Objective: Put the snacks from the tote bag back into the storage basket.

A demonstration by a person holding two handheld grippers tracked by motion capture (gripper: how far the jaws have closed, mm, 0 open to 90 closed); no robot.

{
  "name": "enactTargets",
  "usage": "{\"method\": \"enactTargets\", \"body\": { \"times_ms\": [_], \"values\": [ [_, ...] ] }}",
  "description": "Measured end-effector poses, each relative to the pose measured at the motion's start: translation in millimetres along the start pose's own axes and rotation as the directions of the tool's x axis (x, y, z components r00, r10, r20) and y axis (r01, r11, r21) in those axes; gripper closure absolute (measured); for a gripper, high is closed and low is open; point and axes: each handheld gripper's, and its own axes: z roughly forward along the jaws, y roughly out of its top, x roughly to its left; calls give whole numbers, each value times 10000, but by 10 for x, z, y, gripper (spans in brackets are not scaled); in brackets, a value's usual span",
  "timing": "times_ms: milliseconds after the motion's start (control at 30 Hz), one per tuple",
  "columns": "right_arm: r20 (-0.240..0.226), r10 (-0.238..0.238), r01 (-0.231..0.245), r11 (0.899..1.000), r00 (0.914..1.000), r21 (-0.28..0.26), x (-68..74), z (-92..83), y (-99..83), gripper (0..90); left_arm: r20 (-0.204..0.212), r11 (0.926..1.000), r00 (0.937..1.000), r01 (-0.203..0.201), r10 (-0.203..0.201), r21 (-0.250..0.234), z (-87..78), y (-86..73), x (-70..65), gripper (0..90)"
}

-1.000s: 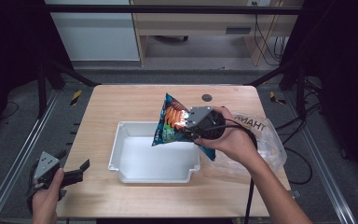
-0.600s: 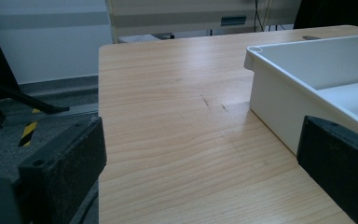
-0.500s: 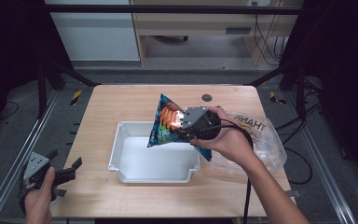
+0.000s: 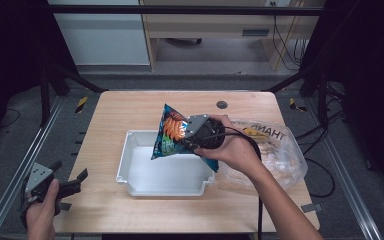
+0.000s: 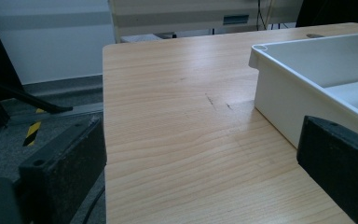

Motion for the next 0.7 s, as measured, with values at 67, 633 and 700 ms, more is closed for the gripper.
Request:
{"method": "enactTargets", "body": {
  "times_ms": [67, 633, 700],
  "values": [
    [-64, 18, -18, 10000, 10000, -16, 16, 29, 22, 398, 9, 10000, 10000, 39, -39, -10, 4, 1, -5, 10],
    [-566, -224, 212, 9995, 9981, -213, 131, 233, 150, 397, 169, 9999, 9998, -81, 78, 127, 34, -6, -26, 13],
    [-694, -283, 269, 9994, 9972, -215, 145, 266, 146, 397, 176, 9998, 9998, -127, 125, 147, 36, -6, -26, 13]
  ]
}}
